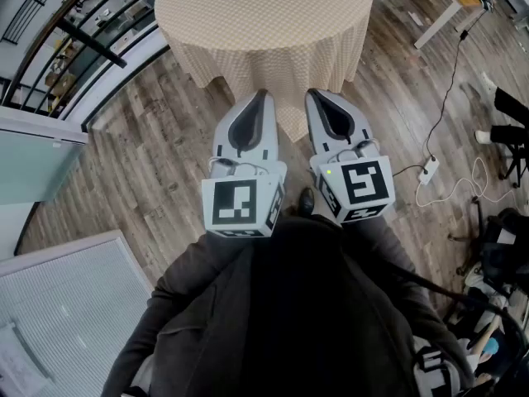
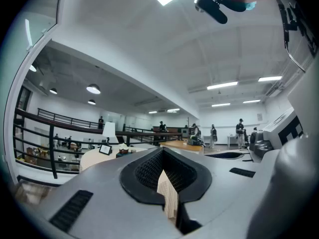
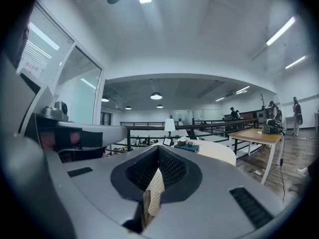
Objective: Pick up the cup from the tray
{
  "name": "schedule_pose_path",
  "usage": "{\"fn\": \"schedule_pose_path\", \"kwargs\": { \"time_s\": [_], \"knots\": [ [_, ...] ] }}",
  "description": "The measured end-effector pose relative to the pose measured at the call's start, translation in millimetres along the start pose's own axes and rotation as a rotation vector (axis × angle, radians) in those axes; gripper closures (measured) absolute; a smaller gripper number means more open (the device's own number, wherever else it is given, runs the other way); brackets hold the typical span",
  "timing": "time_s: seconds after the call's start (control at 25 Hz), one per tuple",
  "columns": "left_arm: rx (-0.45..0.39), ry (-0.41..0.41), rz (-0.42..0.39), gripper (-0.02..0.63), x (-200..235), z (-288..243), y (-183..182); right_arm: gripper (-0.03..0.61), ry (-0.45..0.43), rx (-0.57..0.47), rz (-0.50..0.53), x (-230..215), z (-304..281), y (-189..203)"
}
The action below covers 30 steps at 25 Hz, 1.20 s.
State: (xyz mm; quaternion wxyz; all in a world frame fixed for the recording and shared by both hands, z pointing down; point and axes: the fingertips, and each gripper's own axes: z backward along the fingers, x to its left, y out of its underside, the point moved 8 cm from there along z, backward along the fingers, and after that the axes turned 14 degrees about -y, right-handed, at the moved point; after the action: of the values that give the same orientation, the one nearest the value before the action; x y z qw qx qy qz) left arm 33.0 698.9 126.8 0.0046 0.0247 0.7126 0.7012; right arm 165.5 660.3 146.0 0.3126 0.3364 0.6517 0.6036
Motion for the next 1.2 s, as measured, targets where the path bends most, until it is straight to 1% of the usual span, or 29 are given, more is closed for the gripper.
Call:
{"fn": "schedule_pose_path", "kwargs": {
  "time_s": [0.28, 0.4, 0.56, 0.68, 0.76, 1.0, 1.2],
  "knots": [
    [0.02, 0.004, -0.009, 0.609, -10, -11, 8, 0.571, 0.006, 0.005, -0.016, -15, 2, 7],
    [0.024, 0.0, -0.013, 0.61, -21, -19, 9, 0.571, 0.005, -0.005, -0.018, -28, 5, 9],
    [0.03, -0.008, -0.036, 0.609, -37, -32, 13, 0.571, -0.004, -0.035, -0.063, -52, 8, 14],
    [0.054, -0.007, -0.049, 0.611, -50, -40, 18, 0.571, -0.02, -0.031, -0.107, -67, 10, 20],
    [0.062, -0.01, -0.065, 0.609, -55, -44, 20, 0.571, -0.03, -0.03, -0.11, -73, 8, 23],
    [0.085, -0.043, -0.082, 0.609, -50, -58, 26, 0.571, -0.07, -0.036, -0.123, -86, -11, 28],
    [0.112, -0.061, -0.06, 0.609, -39, -73, 34, 0.571, -0.086, -0.003, -0.141, -95, -32, 35]
  ]
}}
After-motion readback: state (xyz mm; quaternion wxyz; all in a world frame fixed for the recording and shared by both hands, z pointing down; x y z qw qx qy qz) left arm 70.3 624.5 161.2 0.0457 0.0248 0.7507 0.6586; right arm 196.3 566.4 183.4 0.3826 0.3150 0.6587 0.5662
